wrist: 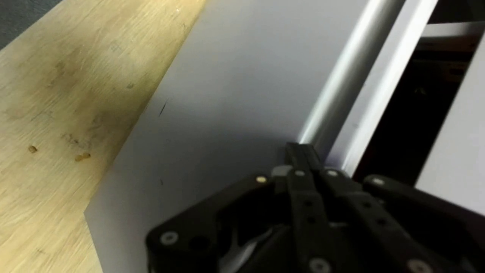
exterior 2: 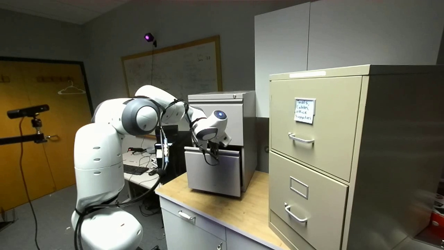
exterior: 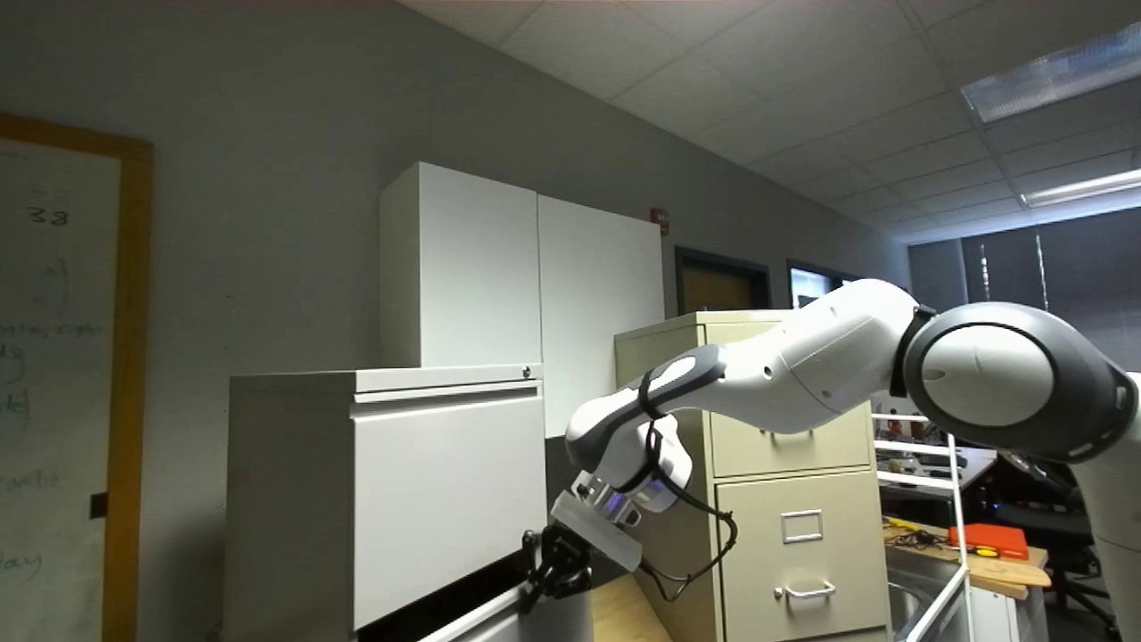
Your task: Close the gray bottom drawer
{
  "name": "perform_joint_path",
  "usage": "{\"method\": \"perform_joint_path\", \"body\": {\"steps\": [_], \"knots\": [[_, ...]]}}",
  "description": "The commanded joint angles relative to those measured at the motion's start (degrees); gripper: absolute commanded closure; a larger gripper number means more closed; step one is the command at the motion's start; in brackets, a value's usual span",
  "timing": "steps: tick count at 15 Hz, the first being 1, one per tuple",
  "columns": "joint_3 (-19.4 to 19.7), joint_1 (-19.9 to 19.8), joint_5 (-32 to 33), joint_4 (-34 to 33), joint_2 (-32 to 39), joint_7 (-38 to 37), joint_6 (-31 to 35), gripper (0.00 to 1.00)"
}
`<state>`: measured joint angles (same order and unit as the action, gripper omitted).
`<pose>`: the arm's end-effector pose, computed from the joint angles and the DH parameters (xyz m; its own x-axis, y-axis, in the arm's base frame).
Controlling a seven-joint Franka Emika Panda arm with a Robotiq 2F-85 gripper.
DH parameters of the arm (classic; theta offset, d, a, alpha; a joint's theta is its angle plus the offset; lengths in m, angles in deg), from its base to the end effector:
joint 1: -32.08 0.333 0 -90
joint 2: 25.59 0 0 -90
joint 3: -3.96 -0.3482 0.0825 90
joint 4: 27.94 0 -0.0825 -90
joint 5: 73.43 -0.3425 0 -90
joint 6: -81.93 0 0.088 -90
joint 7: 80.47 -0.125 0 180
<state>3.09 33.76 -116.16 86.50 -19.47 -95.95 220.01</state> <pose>0.5789 0.0377 0.4788 0.7597 -0.6495 -0.0308 -0.5342 -0.5965 -0.5990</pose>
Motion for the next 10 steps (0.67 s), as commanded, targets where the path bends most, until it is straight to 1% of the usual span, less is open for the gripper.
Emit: {"method": "perform_joint_path", "body": {"steps": [1,10], "knots": [[-1.79,1.78,0.55,-9.99,5.89,-4.71,1.91,1.00],[-3.11,5.13,7.35,-26.04,16.67,-12.62,2.01,1.00]]}}
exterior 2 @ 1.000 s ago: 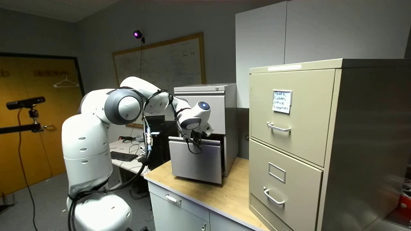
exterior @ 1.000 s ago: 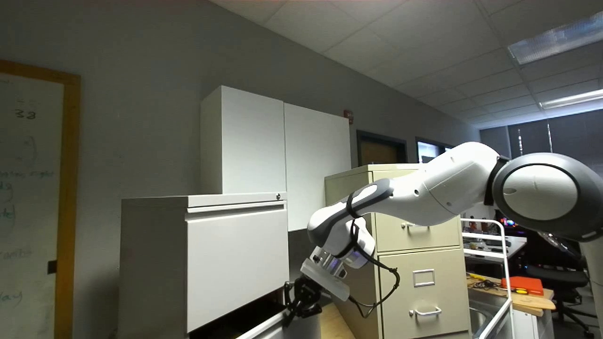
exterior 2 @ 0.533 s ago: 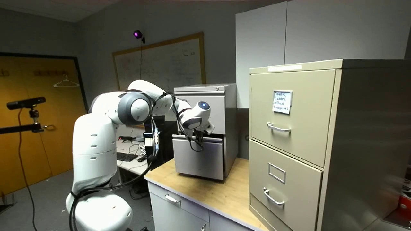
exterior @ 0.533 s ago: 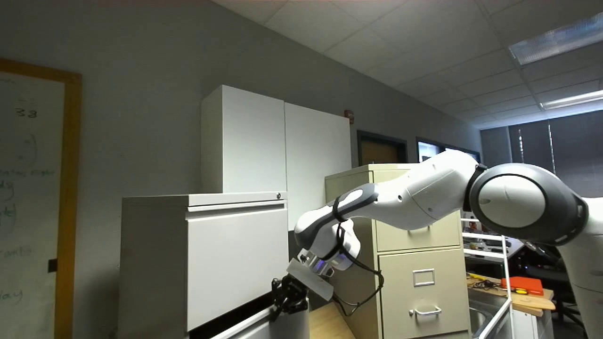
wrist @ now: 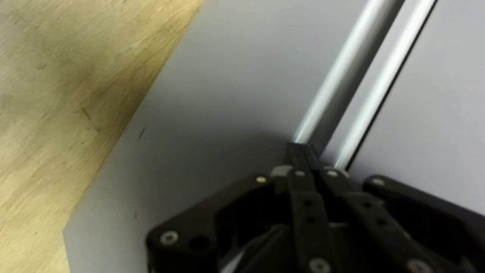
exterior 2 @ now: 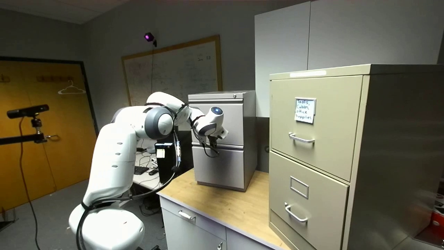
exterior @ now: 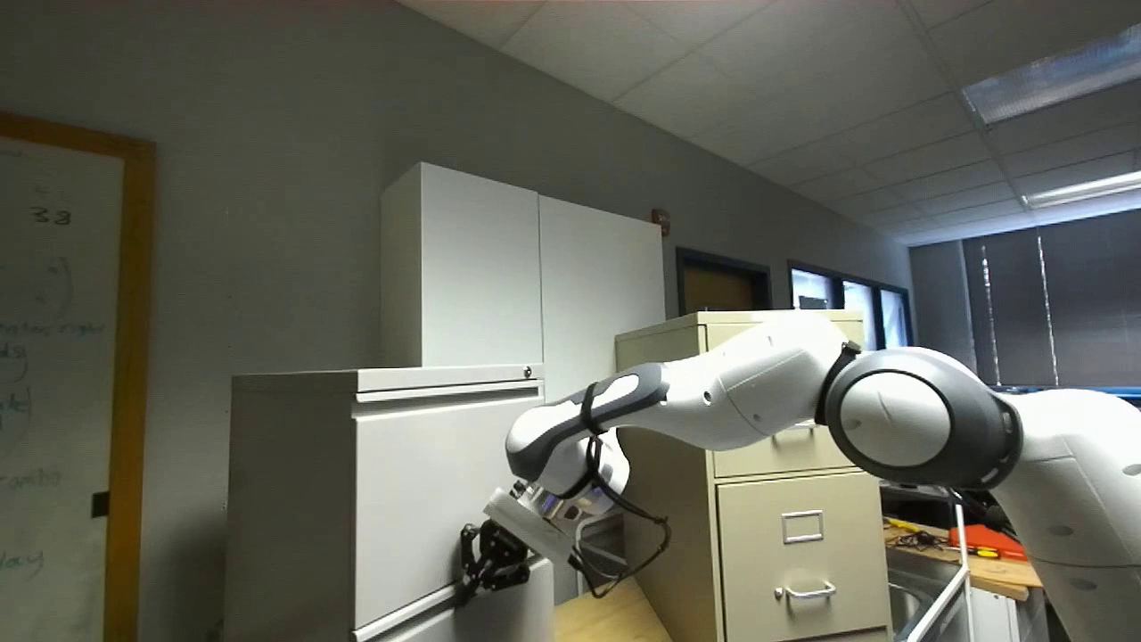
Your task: Close the gray bottom drawer
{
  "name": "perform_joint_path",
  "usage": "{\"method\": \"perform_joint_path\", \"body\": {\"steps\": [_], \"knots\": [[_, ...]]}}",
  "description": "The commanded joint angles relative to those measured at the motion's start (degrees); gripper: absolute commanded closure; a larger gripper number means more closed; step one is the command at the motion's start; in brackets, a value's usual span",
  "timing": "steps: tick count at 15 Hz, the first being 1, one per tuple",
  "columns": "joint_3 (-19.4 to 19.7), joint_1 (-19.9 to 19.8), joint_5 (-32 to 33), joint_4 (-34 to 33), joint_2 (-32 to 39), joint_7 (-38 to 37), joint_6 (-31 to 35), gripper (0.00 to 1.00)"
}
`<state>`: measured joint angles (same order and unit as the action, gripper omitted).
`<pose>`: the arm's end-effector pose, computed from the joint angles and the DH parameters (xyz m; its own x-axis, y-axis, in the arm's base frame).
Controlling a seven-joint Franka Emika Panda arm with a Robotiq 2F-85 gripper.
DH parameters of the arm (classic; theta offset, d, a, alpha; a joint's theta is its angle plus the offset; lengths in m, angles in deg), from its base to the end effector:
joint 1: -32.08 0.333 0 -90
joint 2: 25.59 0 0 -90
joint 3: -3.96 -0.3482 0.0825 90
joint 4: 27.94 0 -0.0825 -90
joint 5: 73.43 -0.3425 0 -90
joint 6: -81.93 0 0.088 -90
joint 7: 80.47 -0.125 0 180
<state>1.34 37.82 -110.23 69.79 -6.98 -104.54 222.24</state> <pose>0.6575 0.1001 0.4826 0.7639 -0.6451 0.0158 -0.5050 -0.6128 -0.6078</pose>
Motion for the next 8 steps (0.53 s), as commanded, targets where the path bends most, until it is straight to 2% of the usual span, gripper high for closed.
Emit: {"method": "perform_joint_path", "body": {"steps": [1,8], "knots": [[-1.39,1.30,2.24,-10.90,5.18,-4.83,-0.41,1.00],[-1.30,1.42,7.80,-14.69,6.80,-6.82,-6.45,1.00]]}}
